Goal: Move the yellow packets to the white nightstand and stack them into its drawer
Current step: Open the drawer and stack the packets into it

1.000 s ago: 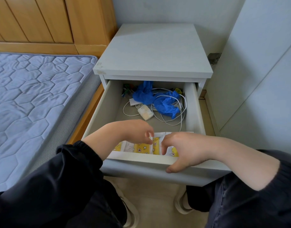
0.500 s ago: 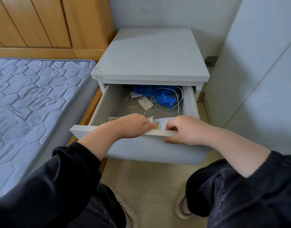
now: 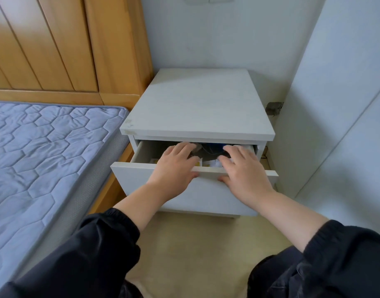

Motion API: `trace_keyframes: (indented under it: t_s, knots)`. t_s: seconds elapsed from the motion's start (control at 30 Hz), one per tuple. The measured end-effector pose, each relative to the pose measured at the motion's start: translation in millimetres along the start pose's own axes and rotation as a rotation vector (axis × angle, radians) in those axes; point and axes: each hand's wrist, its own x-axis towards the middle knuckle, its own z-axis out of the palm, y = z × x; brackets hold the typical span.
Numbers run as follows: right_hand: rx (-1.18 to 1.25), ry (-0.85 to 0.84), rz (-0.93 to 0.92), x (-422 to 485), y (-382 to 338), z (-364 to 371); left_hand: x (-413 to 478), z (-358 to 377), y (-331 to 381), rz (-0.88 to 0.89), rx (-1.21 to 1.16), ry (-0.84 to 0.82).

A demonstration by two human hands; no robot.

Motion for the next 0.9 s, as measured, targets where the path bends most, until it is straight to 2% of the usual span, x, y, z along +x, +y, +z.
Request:
trace_keyframes:
  t_s: [0.07,0.2,0.4,0.67,0.73,0.9]
  knots:
    - [-0.040,0.002,0.045,11,5,2,8,0,-1,-0.013,0.048,0.018]
    - [-0.092,-0.122,0.143,33,20,4,29,1,-8,-0.106,0.126,-0.091]
    - [-0.101,-0.229,0.226,59,36,12,56,7,-26,-0.192,0.049,-0.134]
    - [-0.246,-0.057,0.149,65,41,35,73,21,-23,-0.195,0.107,-0.050]
    - [-0.223,0.000,0.153,66,45,42,72,24,-22,-0.193,0.114,-0.008]
    - [-0.192,0.023,0.173,67,45,46,70,29,-19,-0.215,0.080,0.051]
